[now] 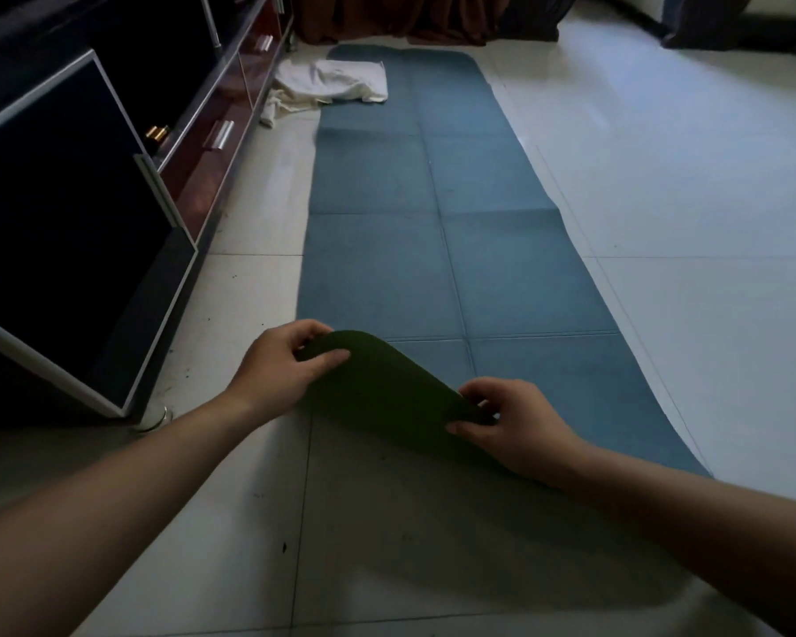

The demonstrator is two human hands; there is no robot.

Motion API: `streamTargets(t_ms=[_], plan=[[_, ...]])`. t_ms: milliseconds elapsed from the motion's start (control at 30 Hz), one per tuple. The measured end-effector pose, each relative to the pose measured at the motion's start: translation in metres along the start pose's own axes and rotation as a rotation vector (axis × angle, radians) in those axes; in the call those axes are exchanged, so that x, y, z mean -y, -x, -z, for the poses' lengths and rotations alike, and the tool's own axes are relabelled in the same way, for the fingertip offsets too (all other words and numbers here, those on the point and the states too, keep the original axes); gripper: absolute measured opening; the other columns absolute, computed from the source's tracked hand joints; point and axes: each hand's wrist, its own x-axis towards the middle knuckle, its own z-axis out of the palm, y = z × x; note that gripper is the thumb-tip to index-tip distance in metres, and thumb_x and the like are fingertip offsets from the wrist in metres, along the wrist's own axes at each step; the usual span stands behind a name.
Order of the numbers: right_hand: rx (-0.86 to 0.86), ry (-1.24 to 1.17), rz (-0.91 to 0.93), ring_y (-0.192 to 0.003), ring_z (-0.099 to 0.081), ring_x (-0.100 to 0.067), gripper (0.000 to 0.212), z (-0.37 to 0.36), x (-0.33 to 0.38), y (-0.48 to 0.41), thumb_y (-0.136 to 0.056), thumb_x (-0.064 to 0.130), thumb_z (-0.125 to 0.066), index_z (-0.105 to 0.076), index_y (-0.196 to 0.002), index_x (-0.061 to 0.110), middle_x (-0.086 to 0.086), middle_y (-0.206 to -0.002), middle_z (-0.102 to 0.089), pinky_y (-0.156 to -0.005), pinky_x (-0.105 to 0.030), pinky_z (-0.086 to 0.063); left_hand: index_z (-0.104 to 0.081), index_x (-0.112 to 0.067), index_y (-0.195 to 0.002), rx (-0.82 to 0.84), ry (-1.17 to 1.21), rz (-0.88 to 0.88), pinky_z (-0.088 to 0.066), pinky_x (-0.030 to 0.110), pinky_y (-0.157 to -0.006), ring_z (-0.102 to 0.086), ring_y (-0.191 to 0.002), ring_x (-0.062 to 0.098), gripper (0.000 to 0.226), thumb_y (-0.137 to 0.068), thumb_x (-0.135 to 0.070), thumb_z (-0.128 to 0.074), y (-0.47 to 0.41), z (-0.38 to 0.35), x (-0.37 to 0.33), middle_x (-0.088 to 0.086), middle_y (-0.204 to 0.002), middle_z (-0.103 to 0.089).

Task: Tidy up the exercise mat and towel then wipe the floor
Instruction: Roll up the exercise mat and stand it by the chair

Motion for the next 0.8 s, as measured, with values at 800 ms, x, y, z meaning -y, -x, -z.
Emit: streamTargets(t_ms=[800], plan=[[-0.120, 0.454, 0.104, -0.102, -0.058, -0.013, 0.045, 0.069, -0.005, -0.047, -0.081, 0.042, -0.066, -0.054, -0.122, 0.027, 0.006, -0.118, -0.061, -0.090, -0.033, -0.050, -0.053, -0.030, -0.118, 0.162, -0.825, -0.234, -0.048, 0.031, -0.079, -0.059, -0.098, 0.018, 0.032, -0.087, -0.037, -0.061, -0.050, -0.016, -0.057, -0.004, -0.114, -0.063]])
